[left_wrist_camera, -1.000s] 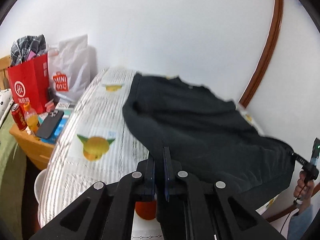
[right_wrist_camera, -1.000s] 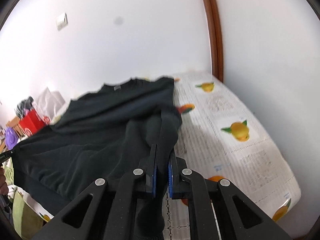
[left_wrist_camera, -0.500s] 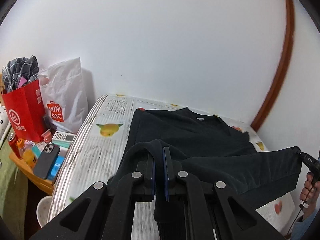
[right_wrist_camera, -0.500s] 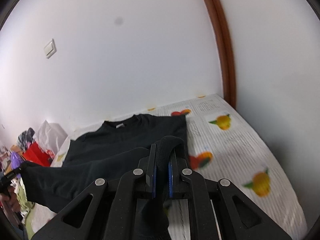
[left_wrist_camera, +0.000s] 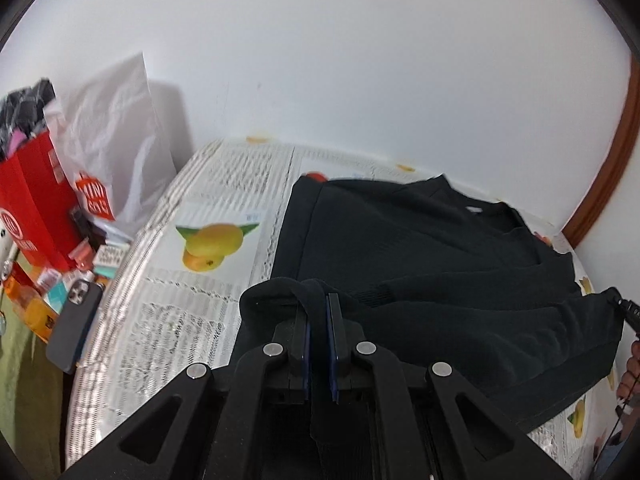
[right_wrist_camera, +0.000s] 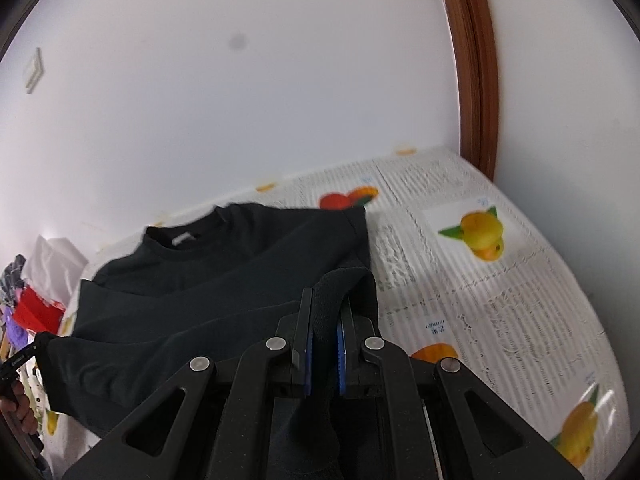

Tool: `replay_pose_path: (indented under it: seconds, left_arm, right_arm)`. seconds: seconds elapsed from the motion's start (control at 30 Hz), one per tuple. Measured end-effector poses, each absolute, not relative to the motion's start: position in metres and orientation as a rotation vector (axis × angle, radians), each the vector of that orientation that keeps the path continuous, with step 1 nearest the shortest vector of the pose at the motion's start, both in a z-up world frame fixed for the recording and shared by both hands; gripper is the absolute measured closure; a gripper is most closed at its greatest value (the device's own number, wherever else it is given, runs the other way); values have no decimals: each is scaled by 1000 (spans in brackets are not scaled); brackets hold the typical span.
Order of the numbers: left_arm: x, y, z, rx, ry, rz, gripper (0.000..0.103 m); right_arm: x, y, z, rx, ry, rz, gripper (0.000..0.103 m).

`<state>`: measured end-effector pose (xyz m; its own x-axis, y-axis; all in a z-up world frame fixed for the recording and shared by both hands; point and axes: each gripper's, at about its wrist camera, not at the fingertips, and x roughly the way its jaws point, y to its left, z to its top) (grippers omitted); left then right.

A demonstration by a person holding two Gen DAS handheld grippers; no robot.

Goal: Fold small clothes

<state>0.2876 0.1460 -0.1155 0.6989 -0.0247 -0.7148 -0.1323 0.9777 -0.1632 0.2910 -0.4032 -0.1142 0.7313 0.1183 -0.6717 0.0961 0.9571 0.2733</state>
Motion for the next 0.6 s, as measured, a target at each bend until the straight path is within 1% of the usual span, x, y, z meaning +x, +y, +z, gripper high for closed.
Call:
replay_pose_path:
  seconds: [0.2, 0.3, 0.33, 0.37, 0.4, 0.43, 0.47, 0.5, 0.6]
  left_arm:
    - [294, 142, -126, -181, 821, 69, 93]
    - [291, 142, -123, -176, 822, 52, 92]
    - [288, 141, -120, -175, 824, 44, 91]
    - [283, 142, -117, -172, 823, 33, 87]
    - [278, 143, -116, -168, 818, 24, 79]
    - [271, 144, -113, -160, 810, 23, 73]
    - [264, 146, -112, -149, 799, 32, 58]
    - [255, 149, -110, -138, 779, 41, 50]
    - [239, 160, -113, -145, 773, 42, 50]
  right_arm:
    - [306, -404, -138, 289, 816, -3, 93]
    - [300, -405, -137, 279, 833, 18, 88]
    - [292, -407, -133, 275, 835, 36, 84]
    - [283, -409, -129, 274, 828, 54, 78]
    - [274, -412, -125, 273, 817, 65, 73]
    - [260, -416, -120, 265, 795, 58, 61]
    - [249, -420, -117, 254, 779, 42, 55]
    - [239, -424, -115, 241, 763, 16, 55]
    - [217, -438, -120, 245, 785, -33, 55]
